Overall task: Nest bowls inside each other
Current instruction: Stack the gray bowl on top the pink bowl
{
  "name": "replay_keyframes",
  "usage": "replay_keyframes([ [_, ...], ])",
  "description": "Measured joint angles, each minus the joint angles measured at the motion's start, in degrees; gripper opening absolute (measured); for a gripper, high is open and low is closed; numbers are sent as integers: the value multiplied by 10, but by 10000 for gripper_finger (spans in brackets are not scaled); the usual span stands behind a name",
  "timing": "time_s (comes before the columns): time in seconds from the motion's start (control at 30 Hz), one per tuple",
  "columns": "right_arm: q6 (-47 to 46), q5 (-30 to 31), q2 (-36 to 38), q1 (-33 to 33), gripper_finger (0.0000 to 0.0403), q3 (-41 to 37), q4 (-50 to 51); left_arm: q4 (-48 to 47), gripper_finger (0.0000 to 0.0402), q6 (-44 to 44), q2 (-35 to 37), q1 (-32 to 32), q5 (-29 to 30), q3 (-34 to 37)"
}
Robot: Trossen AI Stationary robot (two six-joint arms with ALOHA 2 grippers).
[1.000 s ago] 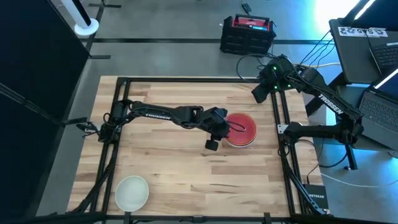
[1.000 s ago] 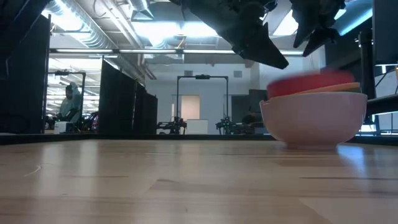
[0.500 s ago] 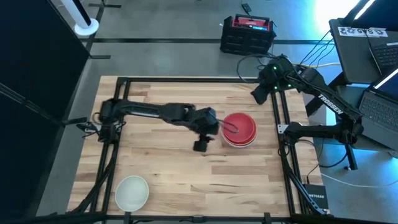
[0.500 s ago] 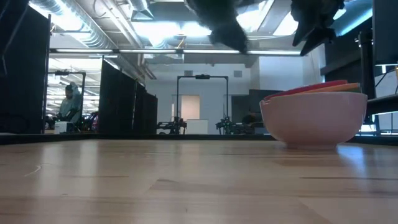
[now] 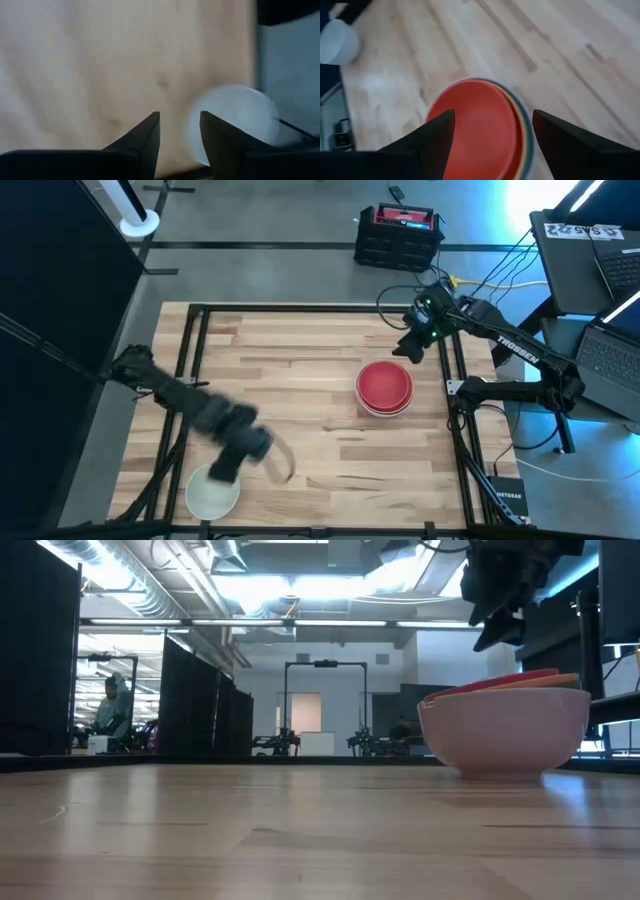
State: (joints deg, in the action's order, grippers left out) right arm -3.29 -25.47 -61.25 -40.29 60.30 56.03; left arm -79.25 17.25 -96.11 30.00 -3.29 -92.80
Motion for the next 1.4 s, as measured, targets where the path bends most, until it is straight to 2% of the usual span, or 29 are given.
replay_keyframes([
  [0.3,-13,-57,0,25,253,-18,-61,55,123,189,14,183,-22,99],
  [0.43,-25,-57,0,39,253,-18,-66,60,123,196,14,162,-7,145],
  [0.63,-39,-57,0,40,253,-18,-65,134,123,151,15,138,-6,209],
  [0.83,-43,-57,1,40,253,-18,-64,160,123,147,15,121,-6,259],
  [1.27,-49,-57,9,40,253,-18,-56,253,13,107,19,52,-48,292],
  [1.4,-53,-53,32,40,253,-18,-47,260,2,48,25,-38,-23,212],
])
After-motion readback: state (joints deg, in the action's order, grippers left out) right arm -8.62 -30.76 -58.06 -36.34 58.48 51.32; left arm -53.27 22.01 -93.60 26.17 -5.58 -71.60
